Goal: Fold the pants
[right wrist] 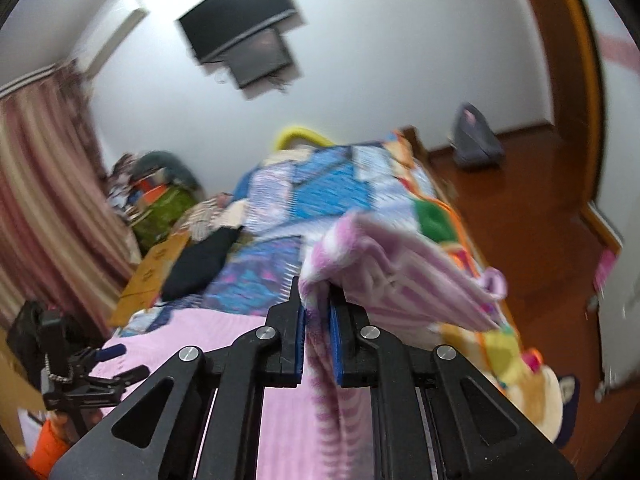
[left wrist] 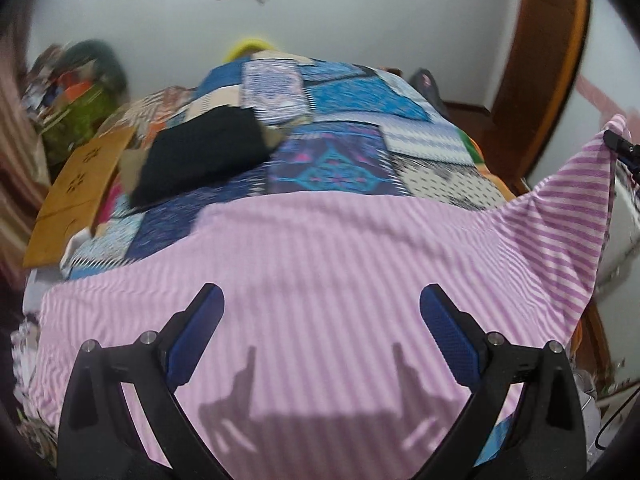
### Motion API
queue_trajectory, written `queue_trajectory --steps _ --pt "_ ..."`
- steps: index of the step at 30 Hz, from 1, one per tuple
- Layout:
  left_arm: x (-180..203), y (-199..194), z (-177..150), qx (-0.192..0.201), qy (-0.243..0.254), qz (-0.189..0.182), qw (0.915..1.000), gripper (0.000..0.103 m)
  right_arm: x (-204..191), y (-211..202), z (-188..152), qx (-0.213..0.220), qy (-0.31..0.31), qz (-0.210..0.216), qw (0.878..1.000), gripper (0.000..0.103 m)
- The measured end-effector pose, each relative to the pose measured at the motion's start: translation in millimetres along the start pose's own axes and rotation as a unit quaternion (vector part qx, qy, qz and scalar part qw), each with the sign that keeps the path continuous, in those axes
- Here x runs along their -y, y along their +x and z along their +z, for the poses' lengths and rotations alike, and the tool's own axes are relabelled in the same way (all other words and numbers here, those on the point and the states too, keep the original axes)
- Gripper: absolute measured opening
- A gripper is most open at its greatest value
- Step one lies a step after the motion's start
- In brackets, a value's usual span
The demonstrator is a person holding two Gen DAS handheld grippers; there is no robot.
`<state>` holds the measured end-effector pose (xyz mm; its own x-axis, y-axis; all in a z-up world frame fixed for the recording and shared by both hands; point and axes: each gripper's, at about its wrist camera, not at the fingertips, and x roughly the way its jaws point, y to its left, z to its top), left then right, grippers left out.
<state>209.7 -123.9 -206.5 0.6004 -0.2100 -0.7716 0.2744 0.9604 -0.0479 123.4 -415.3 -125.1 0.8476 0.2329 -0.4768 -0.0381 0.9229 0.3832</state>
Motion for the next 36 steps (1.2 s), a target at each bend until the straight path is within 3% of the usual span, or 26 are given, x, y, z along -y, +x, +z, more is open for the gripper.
queue_trajectory --steps 4,9,13,17,23,29,33,36 --pt "-41.5 -14.7 -13.5 0.01 -0.029 0.011 0.9995 0.1 -54.8 16.3 1.0 -0.009 -0.044 0.034 0.998 0.008" --pt "-86.2 -31.8 -37.1 0.013 -0.057 0.03 0.9979 0.1 -111.8 49.0 -25.7 -0.054 -0.08 0.083 0.992 0.008" --pt "-113.7 -41.1 -53.6 0.011 -0.079 0.044 0.9958 0.1 -158.2 79.8 -62.3 -0.112 -0.108 0.145 0.977 0.008" --pt "-133.8 -43.8 -67.2 0.005 -0.107 0.05 0.993 0.1 -193.7 101.5 -99.9 -0.166 -0.156 0.166 0.959 0.008" --pt "-132.6 -37.7 -71.9 -0.007 -0.107 0.053 0.9928 0.1 -195.1 135.0 -151.9 -0.249 -0.162 0.171 0.94 0.01" --pt "-110.0 -27.0 -57.5 -0.011 -0.079 0.047 0.9957 0.1 -184.4 123.8 -162.3 -0.286 -0.171 0.179 0.926 0.017" --pt "-92.1 -22.0 -43.8 -0.006 -0.057 0.046 0.9973 0.1 -165.6 102.4 -139.5 -0.259 -0.173 0.164 0.936 0.018" --pt "-78.9 -14.8 -33.8 -0.007 -0.043 0.044 0.9981 0.1 -137.1 87.4 -115.6 -0.233 -0.173 0.132 0.948 0.025"
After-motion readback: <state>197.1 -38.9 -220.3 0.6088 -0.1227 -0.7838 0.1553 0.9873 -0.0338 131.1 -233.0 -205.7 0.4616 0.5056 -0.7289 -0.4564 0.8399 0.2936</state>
